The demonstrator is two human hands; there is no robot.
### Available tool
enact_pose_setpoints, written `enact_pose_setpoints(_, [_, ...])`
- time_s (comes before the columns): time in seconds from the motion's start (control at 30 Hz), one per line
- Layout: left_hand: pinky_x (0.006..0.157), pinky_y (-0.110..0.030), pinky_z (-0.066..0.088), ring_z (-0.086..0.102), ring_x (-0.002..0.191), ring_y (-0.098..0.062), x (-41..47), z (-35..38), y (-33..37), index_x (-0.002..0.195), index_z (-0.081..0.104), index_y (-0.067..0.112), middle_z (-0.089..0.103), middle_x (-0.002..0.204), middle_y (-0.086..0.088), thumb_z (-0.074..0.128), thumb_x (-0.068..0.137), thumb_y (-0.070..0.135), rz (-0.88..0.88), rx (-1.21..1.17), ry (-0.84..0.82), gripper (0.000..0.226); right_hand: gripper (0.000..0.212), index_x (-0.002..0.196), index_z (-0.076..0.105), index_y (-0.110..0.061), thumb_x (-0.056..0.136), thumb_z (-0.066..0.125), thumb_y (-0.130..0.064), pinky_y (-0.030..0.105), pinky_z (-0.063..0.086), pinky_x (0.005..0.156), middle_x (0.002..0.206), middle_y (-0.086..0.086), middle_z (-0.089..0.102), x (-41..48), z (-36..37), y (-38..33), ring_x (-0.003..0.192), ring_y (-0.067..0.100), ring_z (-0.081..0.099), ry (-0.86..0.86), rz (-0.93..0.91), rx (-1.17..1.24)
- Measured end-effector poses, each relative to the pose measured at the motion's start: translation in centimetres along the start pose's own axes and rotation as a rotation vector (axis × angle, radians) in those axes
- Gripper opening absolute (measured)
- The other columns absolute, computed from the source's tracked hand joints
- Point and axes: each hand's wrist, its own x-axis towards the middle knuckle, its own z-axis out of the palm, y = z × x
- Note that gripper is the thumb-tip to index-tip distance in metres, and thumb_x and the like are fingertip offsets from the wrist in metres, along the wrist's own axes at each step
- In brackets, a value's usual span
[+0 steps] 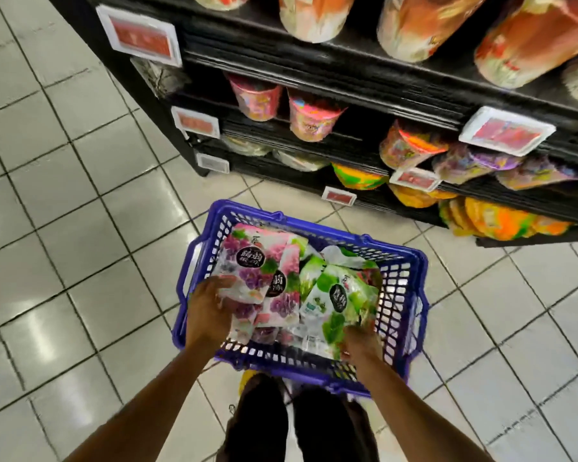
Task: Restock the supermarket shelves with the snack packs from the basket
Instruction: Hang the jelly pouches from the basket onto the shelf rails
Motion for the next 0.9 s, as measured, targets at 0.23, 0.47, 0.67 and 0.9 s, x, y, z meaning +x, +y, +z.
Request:
enact_pose_setpoints(0.23, [0.062, -0.039, 0.045, 0.064, 0.086, -0.043, 6.3, 2.8, -0.2, 0.091, 0.061, -0.005, 0.065, 0.088, -0.026, 0.056, 0.096, 0.026, -0.285, 0.144, -0.106, 0.032, 0.059, 0.119, 0.058, 0.004, 0.088, 0.067, -0.046, 0.033, 0.044, 0.095, 0.129, 0.024, 0.059, 3.5, 3.0, -1.4, 0.119, 0.036, 0.056, 0.078, -0.037, -0.114])
enact_pose_setpoints(0.47, [0.069, -0.027, 0.045, 0.058, 0.078, -0.021, 7.9, 4.8, 0.2, 0.081, 0.056, 0.017, 0.059, 0.076, 0.002, 0.085, 0.071, 0.008, -0.444, -0.148, -0.282, 0.031, 0.088, 0.128, 0.055, 0.001, 0.064, 0.085, -0.052, 0.040, 0.047, 0.103, 0.131, 0.018, 0.058, 6.4, 3.8, -1.0, 0.120, 0.034, 0.056, -0.006, 0.060, 0.046])
enact_pose_setpoints(0.67, [0.081, -0.039, 0.052, 0.064, 0.102, -0.030, 6.0, 3.7, 1.8, 0.108, 0.060, 0.009, 0.068, 0.114, -0.016, 0.078, 0.072, -0.006, -0.605, -0.416, -0.528, 0.043, 0.072, 0.117, 0.063, -0.009, 0.054, 0.094, -0.022, 0.044, 0.050, 0.098, 0.117, 0.013, 0.067, 6.4, 1.1, -1.0, 0.107, 0.030, 0.061, -0.168, 0.042, 0.348])
enact_pose_setpoints(0.9, [0.108, -0.049, 0.041, 0.060, 0.118, -0.036, -0.2, -2.7, 6.1, 0.141, 0.044, 0.002, 0.061, 0.128, -0.025, 0.096, 0.043, 0.007, -0.491, -0.733, -0.684, 0.111, 0.080, 0.118, 0.067, -0.010, 0.044, 0.093, -0.022, 0.035, 0.059, 0.079, 0.106, 0.010, 0.075, -3.1, -6.0, -1.2, 0.099, 0.026, 0.072, -0.333, -0.266, 0.569])
